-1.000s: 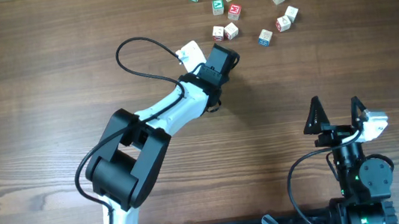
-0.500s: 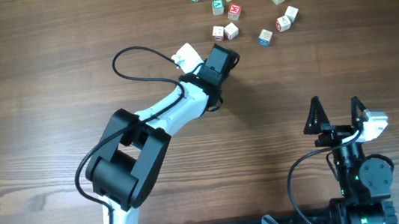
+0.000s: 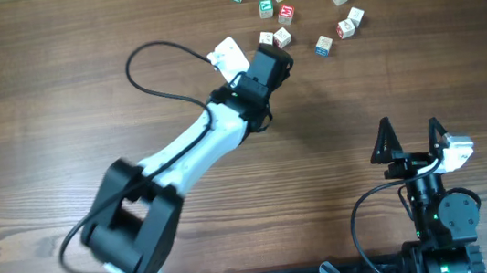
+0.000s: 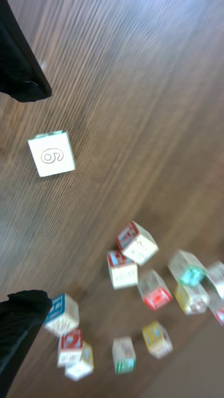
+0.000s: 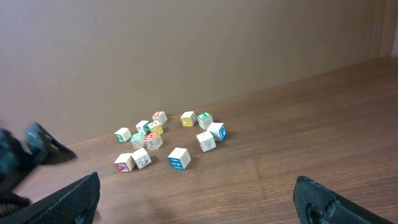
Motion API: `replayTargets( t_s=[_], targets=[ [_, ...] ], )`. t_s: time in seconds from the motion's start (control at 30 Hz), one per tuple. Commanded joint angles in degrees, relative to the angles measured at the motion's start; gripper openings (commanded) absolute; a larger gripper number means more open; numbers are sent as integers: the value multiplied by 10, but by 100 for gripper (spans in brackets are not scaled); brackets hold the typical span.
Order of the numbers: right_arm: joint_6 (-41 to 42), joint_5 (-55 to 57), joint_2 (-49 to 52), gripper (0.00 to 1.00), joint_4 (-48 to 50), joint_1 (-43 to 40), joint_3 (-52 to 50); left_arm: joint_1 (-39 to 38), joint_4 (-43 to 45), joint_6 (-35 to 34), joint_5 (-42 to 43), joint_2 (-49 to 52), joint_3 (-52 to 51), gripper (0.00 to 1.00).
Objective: Form a circle
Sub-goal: 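Release the 6 block and lift the left gripper back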
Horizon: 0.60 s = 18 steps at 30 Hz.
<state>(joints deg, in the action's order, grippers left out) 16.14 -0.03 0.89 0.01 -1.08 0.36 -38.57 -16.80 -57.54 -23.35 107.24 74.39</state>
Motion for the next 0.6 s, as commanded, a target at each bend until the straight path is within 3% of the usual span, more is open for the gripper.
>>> replayTargets(
  t_s=[0.0, 0.13, 0.4, 0.57],
  targets=[
    [-10, -9, -3, 100, 3, -1, 0, 18, -60, 90, -19, -83, -4, 100],
    [-10, -9, -3, 100, 3, -1, 0, 26, -143, 138, -25, -167, -4, 100],
    [-10, -9, -3, 100, 3, -1, 0, 29, -388, 138, -87, -352, -5, 100],
    [-10, -9, -3, 100, 3, -1, 0, 48, -525, 136, -97, -398, -5, 100]
  ],
)
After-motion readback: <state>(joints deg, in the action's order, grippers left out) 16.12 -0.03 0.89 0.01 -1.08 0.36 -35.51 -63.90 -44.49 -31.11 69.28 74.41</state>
